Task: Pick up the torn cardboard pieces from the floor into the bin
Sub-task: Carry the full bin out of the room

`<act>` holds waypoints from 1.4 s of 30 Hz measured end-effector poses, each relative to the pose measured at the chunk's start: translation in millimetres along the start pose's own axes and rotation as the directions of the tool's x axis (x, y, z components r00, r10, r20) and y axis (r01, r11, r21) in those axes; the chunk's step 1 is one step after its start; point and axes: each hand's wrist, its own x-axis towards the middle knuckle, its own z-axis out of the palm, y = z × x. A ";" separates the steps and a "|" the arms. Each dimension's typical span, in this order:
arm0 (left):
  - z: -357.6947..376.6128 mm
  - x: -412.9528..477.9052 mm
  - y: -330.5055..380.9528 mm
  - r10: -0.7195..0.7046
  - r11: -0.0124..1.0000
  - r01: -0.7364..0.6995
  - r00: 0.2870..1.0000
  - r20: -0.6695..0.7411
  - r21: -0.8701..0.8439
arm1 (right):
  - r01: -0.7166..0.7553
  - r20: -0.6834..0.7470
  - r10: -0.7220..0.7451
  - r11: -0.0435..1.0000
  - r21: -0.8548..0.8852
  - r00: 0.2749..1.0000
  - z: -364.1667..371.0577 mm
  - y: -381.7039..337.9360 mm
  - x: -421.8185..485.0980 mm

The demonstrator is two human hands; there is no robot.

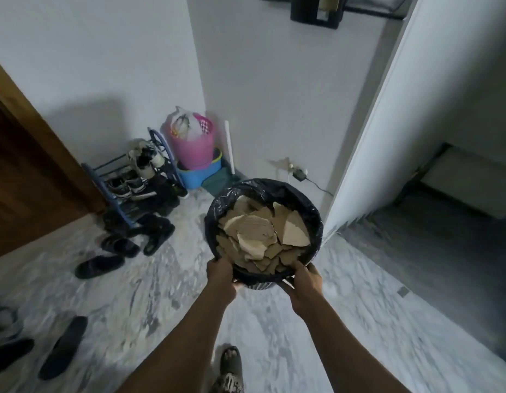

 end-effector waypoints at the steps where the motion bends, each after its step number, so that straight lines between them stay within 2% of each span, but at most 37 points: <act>1: 13.0 22.8 8.3 -0.007 1.000 0.007 1.000 0.021 0.004 | 0.013 -0.030 -0.012 1.000 0.007 0.999 12.9 -5.6 18.5; 7: 83.9 117.6 51.5 -0.085 0.994 0.080 0.994 0.062 0.073 | -0.052 -0.125 0.057 0.998 0.045 0.990 65.8 -41.4 103.6; 14: 157.1 259.6 72.8 -0.211 0.895 0.174 0.976 0.046 0.410 | -0.162 -0.295 0.178 0.984 0.079 0.939 99.1 -46.2 252.2; 20: 193.9 431.5 25.7 -0.278 0.750 0.289 0.954 -0.114 0.594 | -0.253 -0.444 0.291 0.957 0.144 0.847 90.7 12.3 415.0; 23: 204.6 503.7 -8.9 -0.268 0.658 0.233 0.961 -0.066 0.716 | -0.283 -0.474 0.358 0.933 0.224 0.805 80.4 46.5 485.3; 26: 219.5 572.7 -44.9 -0.273 0.612 0.203 0.961 -0.037 0.764 | -0.307 -0.512 0.364 0.931 0.196 0.778 65.7 83.9 552.0; 29: 232.4 630.5 -71.6 -0.325 0.599 0.223 0.946 -0.022 0.769 | -0.252 -0.447 0.438 0.873 0.417 0.780 54.2 107.8 607.9; 30: 236.8 646.5 -80.1 -0.329 0.586 0.216 0.944 -0.014 0.781 | -0.235 -0.434 0.421 0.877 0.419 0.797 49.4 114.9 623.7; 32: 246.6 687.0 -99.2 -0.338 0.530 0.196 0.941 -0.007 0.825 | -0.279 -0.505 0.309 0.951 0.137 0.806 48.0 134.6 656.8; 33: 249.3 690.0 -98.2 -0.321 0.531 0.189 0.947 -0.011 0.826 | -0.282 -0.497 0.299 0.953 0.111 0.815 49.6 133.9 656.7; 38: 254.2 724.7 -109.5 -0.288 0.409 0.225 0.951 -0.109 0.884 | -0.382 -0.621 0.407 0.906 0.181 0.670 46.8 153.7 685.6; 41: 249.4 723.9 -110.6 -0.230 0.444 0.193 0.968 -0.097 0.875 | -0.406 -0.753 0.353 0.905 0.124 0.556 54.2 156.4 691.6; 42: 246.7 720.9 -110.9 -0.226 0.471 0.184 0.970 -0.084 0.863 | -0.406 -0.770 0.339 0.907 0.115 0.541 57.2 155.6 692.2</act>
